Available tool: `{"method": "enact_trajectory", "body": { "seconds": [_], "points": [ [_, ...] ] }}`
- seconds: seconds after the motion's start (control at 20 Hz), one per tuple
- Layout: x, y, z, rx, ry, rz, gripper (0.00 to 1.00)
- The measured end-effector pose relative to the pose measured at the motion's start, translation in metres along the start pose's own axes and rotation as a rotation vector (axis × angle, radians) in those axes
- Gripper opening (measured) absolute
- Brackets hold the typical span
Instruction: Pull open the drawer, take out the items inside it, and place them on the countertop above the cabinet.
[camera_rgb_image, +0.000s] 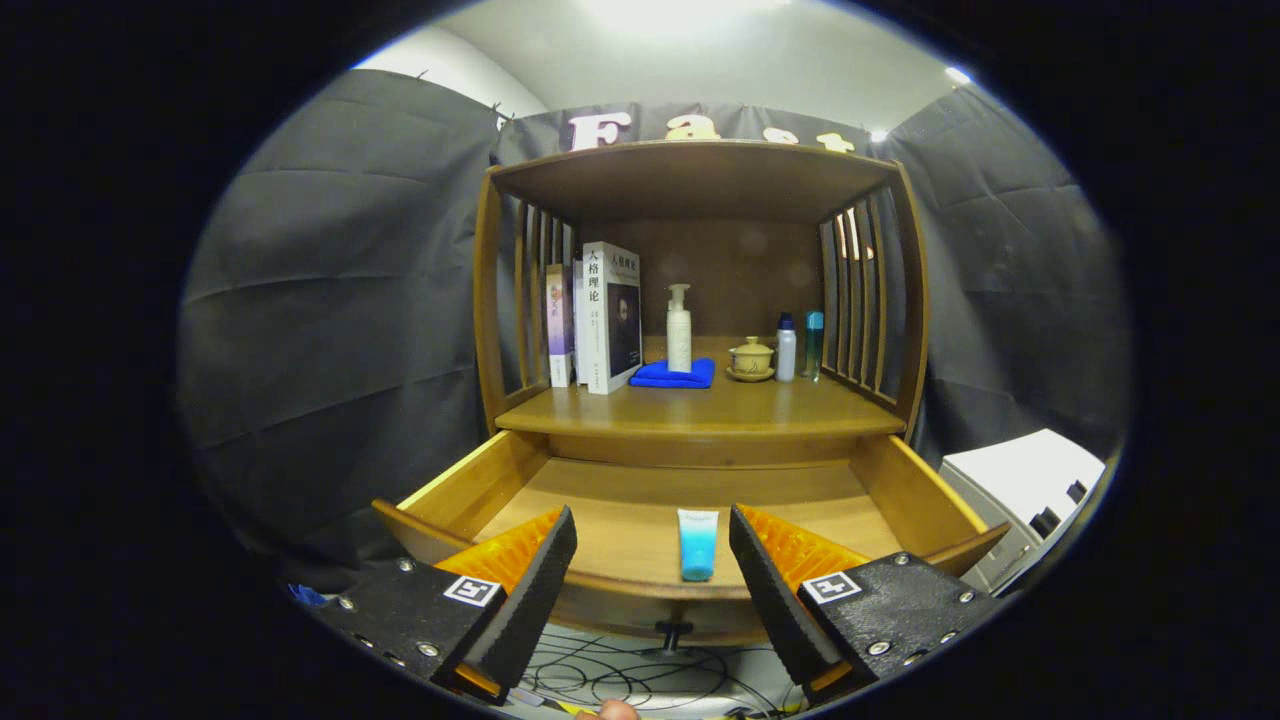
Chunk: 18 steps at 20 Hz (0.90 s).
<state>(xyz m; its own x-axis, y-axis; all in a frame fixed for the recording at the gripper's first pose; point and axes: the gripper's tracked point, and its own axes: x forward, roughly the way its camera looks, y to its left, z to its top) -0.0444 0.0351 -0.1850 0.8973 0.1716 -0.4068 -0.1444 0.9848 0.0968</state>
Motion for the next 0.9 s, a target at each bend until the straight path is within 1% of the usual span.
{"method": "enact_trajectory", "body": {
  "seconds": [0.1,0.2,0.4,0.5,0.65,0.75,0.8,0.9],
  "points": [
    [0.016,-0.007,0.011,-0.014,0.039,-0.04,0.94],
    [0.033,-0.011,0.019,0.013,0.079,-0.071,0.94],
    [0.067,-0.029,0.007,0.067,0.244,-0.145,0.94],
    [0.08,-0.036,-0.007,0.079,0.335,-0.182,0.95],
    [0.101,-0.039,-0.025,0.102,0.442,-0.199,0.94],
    [0.115,-0.035,-0.039,0.122,0.509,-0.196,0.94],
    [0.122,-0.032,-0.046,0.119,0.542,-0.185,0.94],
    [0.132,-0.033,-0.062,0.115,0.617,-0.194,0.95]
  ]
}}
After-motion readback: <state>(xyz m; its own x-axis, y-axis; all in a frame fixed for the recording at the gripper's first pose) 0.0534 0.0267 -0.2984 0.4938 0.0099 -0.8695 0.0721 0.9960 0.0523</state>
